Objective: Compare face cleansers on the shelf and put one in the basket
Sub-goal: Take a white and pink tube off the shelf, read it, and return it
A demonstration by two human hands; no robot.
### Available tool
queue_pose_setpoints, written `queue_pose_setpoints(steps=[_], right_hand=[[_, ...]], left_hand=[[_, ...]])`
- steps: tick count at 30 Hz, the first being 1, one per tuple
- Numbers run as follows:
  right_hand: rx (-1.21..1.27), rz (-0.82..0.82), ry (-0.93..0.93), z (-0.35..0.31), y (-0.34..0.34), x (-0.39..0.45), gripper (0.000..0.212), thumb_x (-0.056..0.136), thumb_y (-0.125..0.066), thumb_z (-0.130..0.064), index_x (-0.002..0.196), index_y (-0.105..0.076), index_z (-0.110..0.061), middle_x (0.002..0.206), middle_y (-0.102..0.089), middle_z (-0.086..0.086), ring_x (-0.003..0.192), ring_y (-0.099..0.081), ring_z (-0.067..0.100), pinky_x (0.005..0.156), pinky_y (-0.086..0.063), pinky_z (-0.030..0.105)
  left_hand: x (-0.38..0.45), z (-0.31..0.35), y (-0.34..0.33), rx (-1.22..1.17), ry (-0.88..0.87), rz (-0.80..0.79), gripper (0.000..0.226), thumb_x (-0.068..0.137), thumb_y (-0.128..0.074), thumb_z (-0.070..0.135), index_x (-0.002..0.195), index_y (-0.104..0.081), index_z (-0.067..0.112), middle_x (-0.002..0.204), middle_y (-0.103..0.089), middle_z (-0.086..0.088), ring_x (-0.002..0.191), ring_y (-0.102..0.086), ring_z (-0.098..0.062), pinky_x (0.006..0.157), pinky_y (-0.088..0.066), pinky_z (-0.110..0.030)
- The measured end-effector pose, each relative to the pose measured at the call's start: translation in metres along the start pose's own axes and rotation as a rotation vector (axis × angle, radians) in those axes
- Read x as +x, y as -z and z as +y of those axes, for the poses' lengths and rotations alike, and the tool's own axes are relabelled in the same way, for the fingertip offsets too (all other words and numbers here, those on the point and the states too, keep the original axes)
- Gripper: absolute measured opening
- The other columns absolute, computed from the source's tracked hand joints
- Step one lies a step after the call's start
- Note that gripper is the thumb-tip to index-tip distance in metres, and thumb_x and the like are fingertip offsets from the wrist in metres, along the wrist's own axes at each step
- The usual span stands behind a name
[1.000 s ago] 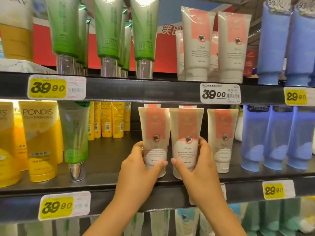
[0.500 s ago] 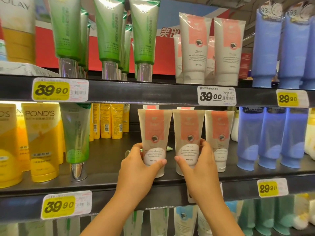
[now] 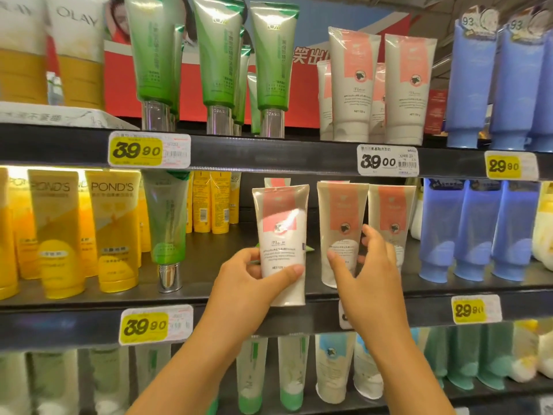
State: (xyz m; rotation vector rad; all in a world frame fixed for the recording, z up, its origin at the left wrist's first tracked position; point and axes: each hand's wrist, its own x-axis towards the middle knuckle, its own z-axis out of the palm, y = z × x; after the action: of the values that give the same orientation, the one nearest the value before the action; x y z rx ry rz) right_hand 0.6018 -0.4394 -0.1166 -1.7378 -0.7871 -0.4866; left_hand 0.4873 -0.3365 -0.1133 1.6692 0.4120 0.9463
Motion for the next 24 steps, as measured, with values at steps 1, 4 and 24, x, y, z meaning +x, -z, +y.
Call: queue_pose_setpoints(steps=[1, 4, 24], right_hand=[[0.014, 0.015, 0.022, -0.005, 0.003, -0.005, 0.057, 0.088, -0.06, -0.032, 0.138, -0.036, -0.021, 0.136, -0.043, 0.0, 0.12, -0.049, 0.019, 0.099, -0.044, 0.043], [0.096, 0.031, 0.05, -0.015, 0.007, -0.022, 0.04, 0.088, -0.059, -0.03, 0.126, -0.047, -0.024, 0.127, -0.049, -0.002, 0.11, -0.053, 0.015, 0.09, -0.048, 0.032], [0.805, -0.238, -0.579, -0.055, 0.005, -0.206, 0.023, 0.088, -0.056, -0.022, 0.104, -0.063, -0.006, 0.094, -0.074, 0.009, 0.086, -0.071, 0.023, 0.068, -0.058, 0.031]], left_hand=[[-0.007, 0.0, 0.002, -0.044, 0.006, -0.014, 0.033, 0.069, -0.078, 0.026, 0.098, -0.062, 0.023, 0.074, -0.073, 0.011, 0.064, -0.066, 0.005, 0.046, -0.044, -0.007], [-0.03, -0.004, 0.008, -0.111, 0.015, -0.048, 0.034, 0.067, -0.078, 0.029, 0.098, -0.063, 0.027, 0.079, -0.074, 0.014, 0.072, -0.069, 0.0, 0.052, -0.048, -0.008], [-0.19, -0.051, 0.072, -0.223, 0.224, -0.185, 0.05, 0.06, -0.083, 0.043, 0.106, -0.066, 0.033, 0.096, -0.072, 0.005, 0.091, -0.068, -0.016, 0.075, -0.057, -0.03]])
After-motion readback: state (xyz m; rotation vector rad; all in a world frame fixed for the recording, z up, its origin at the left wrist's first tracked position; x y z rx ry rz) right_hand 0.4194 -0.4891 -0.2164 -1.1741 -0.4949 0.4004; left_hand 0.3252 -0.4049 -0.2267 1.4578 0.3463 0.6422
